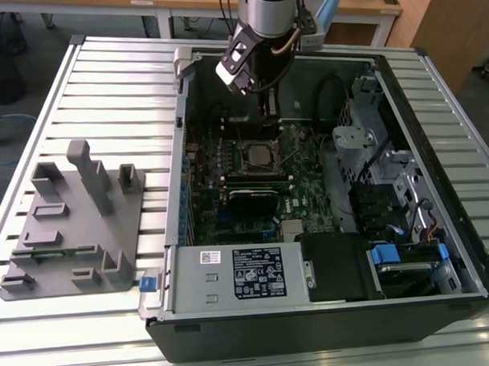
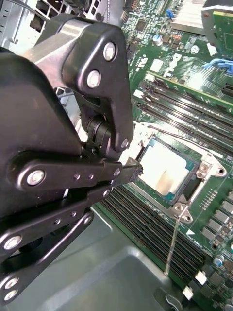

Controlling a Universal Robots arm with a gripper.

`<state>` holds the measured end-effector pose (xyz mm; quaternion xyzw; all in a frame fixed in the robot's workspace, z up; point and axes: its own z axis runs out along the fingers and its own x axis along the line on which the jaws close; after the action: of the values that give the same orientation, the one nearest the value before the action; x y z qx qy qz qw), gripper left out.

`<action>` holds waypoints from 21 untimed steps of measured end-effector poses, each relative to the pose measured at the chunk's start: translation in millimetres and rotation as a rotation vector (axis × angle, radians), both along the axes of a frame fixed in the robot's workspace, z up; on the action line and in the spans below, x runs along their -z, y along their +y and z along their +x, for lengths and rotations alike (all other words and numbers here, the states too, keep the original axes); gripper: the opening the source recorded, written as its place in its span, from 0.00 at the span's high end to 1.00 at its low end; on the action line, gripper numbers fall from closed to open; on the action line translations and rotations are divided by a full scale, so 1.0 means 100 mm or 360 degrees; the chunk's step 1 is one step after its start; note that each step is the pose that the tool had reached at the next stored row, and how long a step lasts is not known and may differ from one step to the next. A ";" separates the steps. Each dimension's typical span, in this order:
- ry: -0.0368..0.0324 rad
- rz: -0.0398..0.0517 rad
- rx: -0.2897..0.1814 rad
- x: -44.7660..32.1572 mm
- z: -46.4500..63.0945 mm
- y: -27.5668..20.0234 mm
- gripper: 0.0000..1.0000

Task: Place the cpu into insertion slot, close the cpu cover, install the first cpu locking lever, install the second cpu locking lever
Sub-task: 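Close the cpu cover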

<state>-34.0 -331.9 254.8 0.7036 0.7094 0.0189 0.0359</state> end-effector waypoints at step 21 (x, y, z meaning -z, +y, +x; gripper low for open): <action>0.0000 0.0000 0.0000 0.000 0.10 0.000 0.89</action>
<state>-23.8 -331.9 254.8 0.7037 0.7094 0.0189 0.0359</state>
